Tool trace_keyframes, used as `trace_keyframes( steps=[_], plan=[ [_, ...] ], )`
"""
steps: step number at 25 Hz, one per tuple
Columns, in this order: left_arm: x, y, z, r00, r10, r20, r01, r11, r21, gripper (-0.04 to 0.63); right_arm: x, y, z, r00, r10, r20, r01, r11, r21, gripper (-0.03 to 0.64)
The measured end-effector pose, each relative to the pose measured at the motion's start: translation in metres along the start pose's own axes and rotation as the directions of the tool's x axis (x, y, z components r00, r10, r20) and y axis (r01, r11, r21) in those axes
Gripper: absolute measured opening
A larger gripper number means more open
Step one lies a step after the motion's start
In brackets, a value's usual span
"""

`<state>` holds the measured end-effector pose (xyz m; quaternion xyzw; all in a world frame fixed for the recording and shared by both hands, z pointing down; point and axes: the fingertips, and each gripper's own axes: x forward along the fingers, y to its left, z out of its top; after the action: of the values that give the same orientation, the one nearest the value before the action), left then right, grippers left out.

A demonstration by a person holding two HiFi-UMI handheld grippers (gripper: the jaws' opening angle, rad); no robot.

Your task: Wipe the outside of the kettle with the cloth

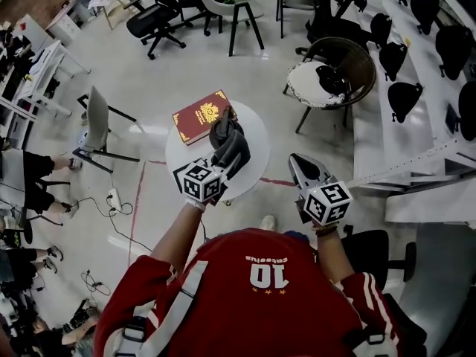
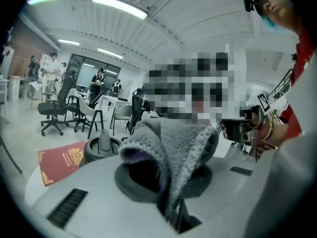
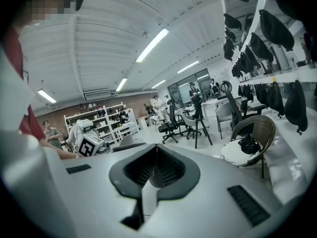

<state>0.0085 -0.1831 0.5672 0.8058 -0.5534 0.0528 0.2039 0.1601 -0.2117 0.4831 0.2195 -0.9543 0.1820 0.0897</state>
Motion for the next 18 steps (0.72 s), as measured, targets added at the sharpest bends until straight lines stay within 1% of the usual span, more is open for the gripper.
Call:
trace_keyframes(
  steps=[3, 7, 10, 13, 18],
  plan=[
    [-0.031, -0.004, 0.016, 1.0, -0.012, 0.02, 0.011, 0.998, 0.055, 0.046, 0.005, 0.017, 0.009, 1.0, -0.012, 0.009, 0.013, 0.999, -0.032, 0.017],
    [-0.075, -0.005, 0.042, 0.998, -0.013, 0.061, 0.007, 0.994, 0.105, 0.046, 0.008, 0.044, 0.025, 0.999, -0.031, 0.032, 0.033, 0.997, -0.074, 0.017],
    [-0.111, -0.005, 0.064, 0.995, -0.016, 0.103, 0.002, 0.992, 0.129, 0.046, 0.008, 0.066, 0.037, 0.997, -0.046, 0.055, 0.051, 0.993, -0.103, 0.017],
    [-0.144, 0.001, 0.082, 0.99, -0.011, 0.142, -0.011, 0.987, 0.158, 0.046, 0.005, 0.089, 0.047, 0.994, -0.062, 0.086, 0.072, 0.991, -0.111, 0.017],
    [-0.199, 0.008, 0.104, 0.982, -0.012, 0.187, -0.021, 0.985, 0.173, 0.046, -0.005, 0.125, 0.054, 0.987, -0.107, 0.123, 0.122, 0.984, -0.129, 0.017]
  ],
)
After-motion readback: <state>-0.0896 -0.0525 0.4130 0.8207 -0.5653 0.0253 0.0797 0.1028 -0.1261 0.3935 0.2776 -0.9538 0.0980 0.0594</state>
